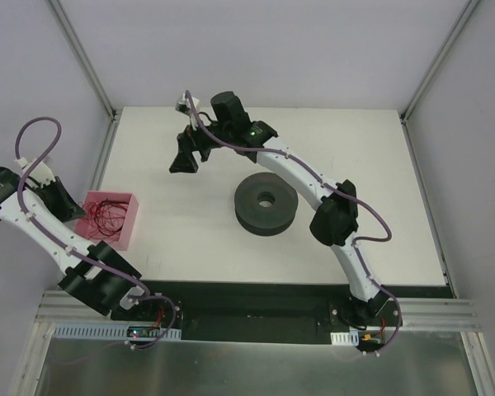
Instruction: Wrap the cables
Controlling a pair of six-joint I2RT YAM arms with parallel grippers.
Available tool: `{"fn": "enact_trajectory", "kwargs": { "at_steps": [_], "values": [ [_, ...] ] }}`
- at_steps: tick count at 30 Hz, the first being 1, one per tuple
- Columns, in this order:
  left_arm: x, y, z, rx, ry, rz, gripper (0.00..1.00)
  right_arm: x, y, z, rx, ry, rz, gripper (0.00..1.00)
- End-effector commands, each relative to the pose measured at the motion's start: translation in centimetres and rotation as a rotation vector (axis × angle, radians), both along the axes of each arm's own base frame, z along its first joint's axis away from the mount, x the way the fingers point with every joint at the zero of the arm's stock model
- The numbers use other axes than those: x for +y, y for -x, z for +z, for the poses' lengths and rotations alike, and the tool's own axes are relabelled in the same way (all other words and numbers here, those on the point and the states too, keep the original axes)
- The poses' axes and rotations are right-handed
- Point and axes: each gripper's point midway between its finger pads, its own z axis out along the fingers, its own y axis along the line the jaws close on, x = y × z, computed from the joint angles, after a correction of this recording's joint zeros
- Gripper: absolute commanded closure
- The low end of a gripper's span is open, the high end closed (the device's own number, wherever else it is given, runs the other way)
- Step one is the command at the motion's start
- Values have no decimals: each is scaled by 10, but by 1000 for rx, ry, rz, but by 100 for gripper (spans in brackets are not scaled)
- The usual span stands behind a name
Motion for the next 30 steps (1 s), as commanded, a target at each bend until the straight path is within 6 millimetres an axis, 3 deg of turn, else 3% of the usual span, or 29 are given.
{"fn": "enact_trajectory", "kwargs": {
  "at_steps": [1,6,9,20,30],
  "values": [
    [-43,-12,26,-95,179,3,100,32,18,52,-53,-185,58,4],
    [-51,-27,35,-153,204,55,100,58,32,63,-34,-278,79,3],
    [-49,-33,28,-138,189,99,100,73,45,67,-10,-330,97,3],
    [-51,-53,12,-150,295,294,100,112,84,48,58,-374,142,4],
    [-72,-72,12,-100,341,361,100,124,115,24,21,-325,196,8]
  ]
}}
